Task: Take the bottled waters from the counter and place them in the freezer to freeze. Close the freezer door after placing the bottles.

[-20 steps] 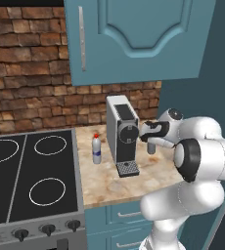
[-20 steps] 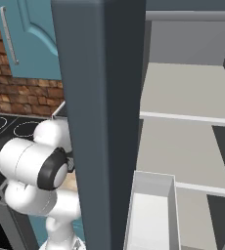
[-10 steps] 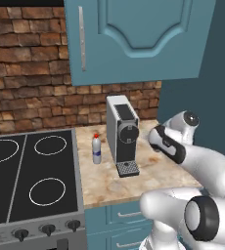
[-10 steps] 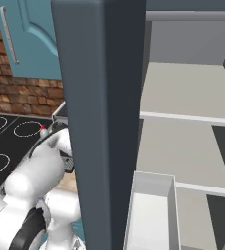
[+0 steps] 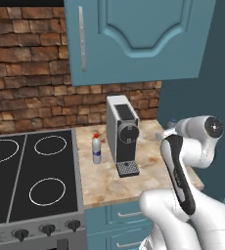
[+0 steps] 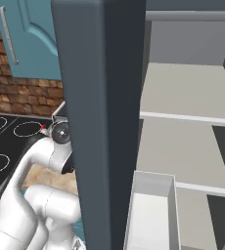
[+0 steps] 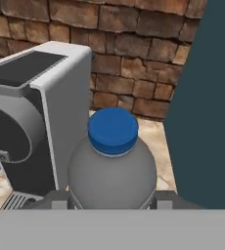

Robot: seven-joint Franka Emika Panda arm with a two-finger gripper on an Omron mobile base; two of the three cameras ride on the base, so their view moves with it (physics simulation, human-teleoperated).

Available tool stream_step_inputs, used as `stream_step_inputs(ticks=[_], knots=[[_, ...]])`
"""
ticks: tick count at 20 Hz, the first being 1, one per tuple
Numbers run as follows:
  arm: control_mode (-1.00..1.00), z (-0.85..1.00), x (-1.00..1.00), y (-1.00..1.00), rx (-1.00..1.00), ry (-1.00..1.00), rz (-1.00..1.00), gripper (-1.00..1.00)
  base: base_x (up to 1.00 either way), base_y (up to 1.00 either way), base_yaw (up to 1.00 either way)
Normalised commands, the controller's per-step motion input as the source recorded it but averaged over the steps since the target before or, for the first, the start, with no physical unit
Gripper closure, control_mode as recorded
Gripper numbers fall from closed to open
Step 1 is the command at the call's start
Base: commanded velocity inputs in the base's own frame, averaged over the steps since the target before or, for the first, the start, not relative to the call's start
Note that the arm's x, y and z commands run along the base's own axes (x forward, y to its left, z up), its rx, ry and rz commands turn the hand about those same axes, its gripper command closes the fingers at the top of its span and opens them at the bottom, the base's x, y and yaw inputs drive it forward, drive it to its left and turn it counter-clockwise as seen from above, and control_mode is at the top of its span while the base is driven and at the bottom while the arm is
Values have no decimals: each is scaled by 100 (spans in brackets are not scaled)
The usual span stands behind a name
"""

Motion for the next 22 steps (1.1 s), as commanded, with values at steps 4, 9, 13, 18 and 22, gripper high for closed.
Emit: stream_step_inputs(ticks=[4, 9, 13, 18, 22], knots=[[-100, 100, -89, 7, 0, -9, -7, 100, 0, 0, 0], [-100, 100, -77, 9, 9, 2, -7, 100, 0, 0, 0], [-100, 69, -96, 29, 14, 1, -12, 100, 0, 0, 0], [100, -2, -20, 11, 0, -4, -5, 100, -80, 46, -23], [100, 0, 0, 0, 0, 0, 0, 100, -100, 46, -31]])
